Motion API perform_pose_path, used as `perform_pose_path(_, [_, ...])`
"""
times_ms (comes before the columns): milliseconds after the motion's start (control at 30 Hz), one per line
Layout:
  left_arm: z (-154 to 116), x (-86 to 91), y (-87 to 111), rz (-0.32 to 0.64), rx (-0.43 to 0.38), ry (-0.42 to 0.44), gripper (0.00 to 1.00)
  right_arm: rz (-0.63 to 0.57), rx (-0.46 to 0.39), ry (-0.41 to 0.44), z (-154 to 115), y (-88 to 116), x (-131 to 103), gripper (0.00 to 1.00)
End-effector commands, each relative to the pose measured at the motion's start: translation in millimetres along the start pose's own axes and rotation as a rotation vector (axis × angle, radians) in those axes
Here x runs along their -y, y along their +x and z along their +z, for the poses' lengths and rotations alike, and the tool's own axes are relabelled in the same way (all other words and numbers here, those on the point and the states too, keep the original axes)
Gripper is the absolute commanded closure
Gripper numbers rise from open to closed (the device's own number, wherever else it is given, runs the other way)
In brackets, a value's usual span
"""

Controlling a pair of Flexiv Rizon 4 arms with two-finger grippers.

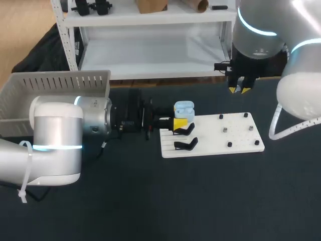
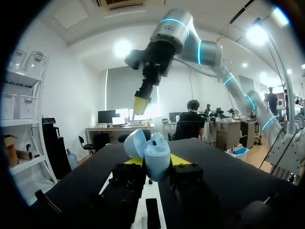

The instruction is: Pick up each earbud case from the left stands, insert the matching earbuds, close the lid, and place the case in the box.

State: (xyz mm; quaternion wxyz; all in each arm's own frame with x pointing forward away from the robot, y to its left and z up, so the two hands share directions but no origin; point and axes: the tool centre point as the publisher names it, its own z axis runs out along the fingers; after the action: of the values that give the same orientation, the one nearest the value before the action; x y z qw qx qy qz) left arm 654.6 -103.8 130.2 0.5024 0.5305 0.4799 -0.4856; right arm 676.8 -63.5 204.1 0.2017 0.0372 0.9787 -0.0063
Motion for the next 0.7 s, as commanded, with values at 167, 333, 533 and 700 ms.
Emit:
perform_pose_path(167, [0.5,1.5,0.0,0.001,0.0,-0.007,1.0,-0.038,-0.046,0.027,-44.1,13.0,-9.5,1.0])
perform_pose_path(333, [0.5,1.5,0.0,0.001,0.0,-0.007,1.0,-0.038,-0.046,0.027,-44.1,13.0,-9.5,1.0])
perform_pose_path(533, [0.5,1.5,0.0,0.001,0.0,-0.007,1.0,-0.038,-0.046,0.027,-44.1,13.0,-9.5,1.0])
perform_pose_path(700, [0.5,1.5,0.0,0.001,0.0,-0.007,1.0,-0.114,-0.04,-0.019,-54.1,14.3,-29.3,1.0])
